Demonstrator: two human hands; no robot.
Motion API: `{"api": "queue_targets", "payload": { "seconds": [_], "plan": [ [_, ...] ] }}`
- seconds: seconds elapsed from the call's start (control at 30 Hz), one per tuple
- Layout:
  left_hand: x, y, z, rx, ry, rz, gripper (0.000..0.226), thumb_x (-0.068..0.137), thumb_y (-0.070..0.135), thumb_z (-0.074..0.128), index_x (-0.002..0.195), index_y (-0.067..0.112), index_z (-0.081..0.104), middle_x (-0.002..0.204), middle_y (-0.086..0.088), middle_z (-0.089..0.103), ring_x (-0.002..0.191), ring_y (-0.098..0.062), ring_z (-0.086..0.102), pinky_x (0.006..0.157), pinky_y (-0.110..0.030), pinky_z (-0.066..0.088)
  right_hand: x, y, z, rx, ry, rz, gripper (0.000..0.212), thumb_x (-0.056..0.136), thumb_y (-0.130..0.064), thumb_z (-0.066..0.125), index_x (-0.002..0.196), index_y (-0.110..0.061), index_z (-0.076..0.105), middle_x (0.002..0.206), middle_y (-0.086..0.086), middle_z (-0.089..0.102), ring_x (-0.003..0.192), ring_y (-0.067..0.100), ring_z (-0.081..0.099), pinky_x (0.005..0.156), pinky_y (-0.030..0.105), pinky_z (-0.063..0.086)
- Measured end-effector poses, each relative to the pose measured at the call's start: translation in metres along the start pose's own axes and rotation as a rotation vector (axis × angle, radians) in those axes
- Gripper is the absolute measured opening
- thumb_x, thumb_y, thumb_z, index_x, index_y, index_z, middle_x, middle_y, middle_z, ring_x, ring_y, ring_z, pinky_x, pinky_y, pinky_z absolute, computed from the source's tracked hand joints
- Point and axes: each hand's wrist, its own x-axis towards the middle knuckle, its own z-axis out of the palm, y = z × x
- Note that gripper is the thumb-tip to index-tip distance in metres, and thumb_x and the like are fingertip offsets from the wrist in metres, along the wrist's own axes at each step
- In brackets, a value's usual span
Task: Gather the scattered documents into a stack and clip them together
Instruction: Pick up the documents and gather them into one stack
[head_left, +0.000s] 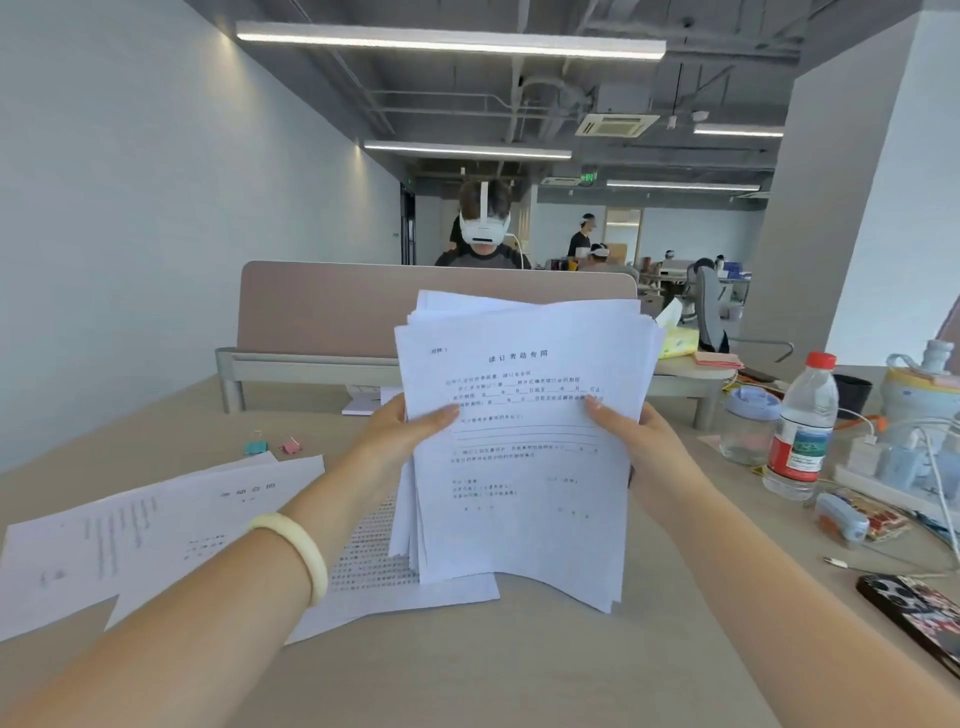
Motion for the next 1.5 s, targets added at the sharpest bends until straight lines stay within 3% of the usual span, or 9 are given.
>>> {"api": "queue_targets", "payload": {
  "seconds": [0.1,0.2,0.3,0.5,0.73,0.83,0.9,1.13,1.5],
  "plan": [
    [0.006,-0.005,-0.003,-0.048,0.019,0.014,0.013,0.089,0.022,0.06,0.098,0.021,0.068,0.095,0.008,0.076,0.096,-0.009,0.069,0.099,-0.034,0.044,0.002,0.004,0.003,-0.014,0.036,-0.002,0.044,0.084,-0.031,0.069,0.125,-0.019,0.057,0.118,0.0,0.071,0.101,0.022,0.071,0.075,0.035,0.057],
    [0.01,-0.015,-0.013,-0.038,0.034,-0.074,0.03,0.093,0.038,0.051,0.109,0.02,0.068,0.114,0.002,0.071,0.114,-0.017,0.061,0.107,-0.039,0.039,0.0,0.01,0.001,-0.034,0.032,-0.009,0.041,0.085,-0.032,0.068,0.123,-0.024,0.058,0.113,-0.005,0.072,0.098,0.017,0.072,0.074,0.033,0.056],
    [0.009,-0.026,-0.017,-0.037,0.054,-0.107,0.033,0.097,0.032,0.046,0.119,0.017,0.064,0.124,-0.004,0.066,0.121,-0.023,0.058,0.109,-0.043,0.039,0.0,0.013,0.001,-0.024,0.024,0.006,0.036,0.085,-0.032,0.066,0.12,-0.024,0.06,0.11,-0.006,0.074,0.093,0.014,0.073,0.069,0.029,0.056],
    [0.007,-0.033,-0.008,-0.117,0.006,-0.11,0.03,0.097,0.031,0.043,0.111,0.021,0.068,0.116,-0.002,0.07,0.105,-0.016,0.067,0.098,-0.041,0.049,0.001,0.009,0.001,-0.022,0.085,-0.013,0.031,0.086,-0.036,0.066,0.114,-0.022,0.065,0.107,-0.005,0.074,0.09,0.013,0.074,0.064,0.025,0.056],
    [-0.003,-0.042,0.007,-0.033,-0.04,-0.192,0.056,0.09,0.065,0.018,0.114,0.038,0.061,0.109,0.014,0.069,0.104,-0.006,0.062,0.085,-0.031,0.048,0.008,0.019,0.004,-0.058,0.169,-0.024,0.026,0.081,-0.034,0.072,0.104,-0.023,0.069,0.104,-0.003,0.075,0.093,0.02,0.072,0.079,0.039,0.058],
    [-0.009,-0.048,0.006,0.135,0.024,-0.119,0.042,0.091,0.049,0.048,0.128,0.029,0.052,0.12,0.01,0.065,0.107,-0.008,0.062,0.084,-0.027,0.049,0.007,0.025,0.001,-0.082,0.21,-0.042,0.027,0.08,-0.035,0.073,0.104,-0.025,0.069,0.104,-0.005,0.075,0.093,0.017,0.072,0.08,0.037,0.057],
    [-0.013,-0.056,0.007,0.2,0.09,-0.105,0.039,0.091,0.038,0.053,0.129,0.027,0.05,0.122,0.009,0.063,0.11,-0.012,0.061,0.087,-0.028,0.047,0.001,0.036,0.001,-0.114,0.212,-0.016,0.023,0.079,-0.033,0.074,0.101,-0.029,0.068,0.1,-0.008,0.075,0.089,0.014,0.072,0.074,0.033,0.057],
    [-0.021,-0.047,0.024,0.253,0.238,0.095,0.033,0.097,0.026,0.046,0.128,0.019,0.05,0.115,0.006,0.061,0.105,-0.014,0.056,0.088,-0.029,0.042,-0.006,0.039,-0.001,-0.212,0.244,-0.05,0.03,0.083,-0.024,0.071,0.112,-0.022,0.063,0.105,-0.006,0.073,0.092,0.016,0.071,0.076,0.034,0.057],
    [-0.019,-0.038,0.007,0.412,0.193,0.057,0.034,0.099,0.023,0.04,0.131,0.017,0.048,0.115,0.011,0.054,0.108,-0.01,0.051,0.087,-0.023,0.036,0.013,0.033,0.017,-0.343,0.315,-0.071,0.013,0.092,-0.018,0.055,0.103,-0.022,0.061,0.108,0.0,0.068,0.095,0.022,0.065,0.081,0.038,0.054]
  ]
}}
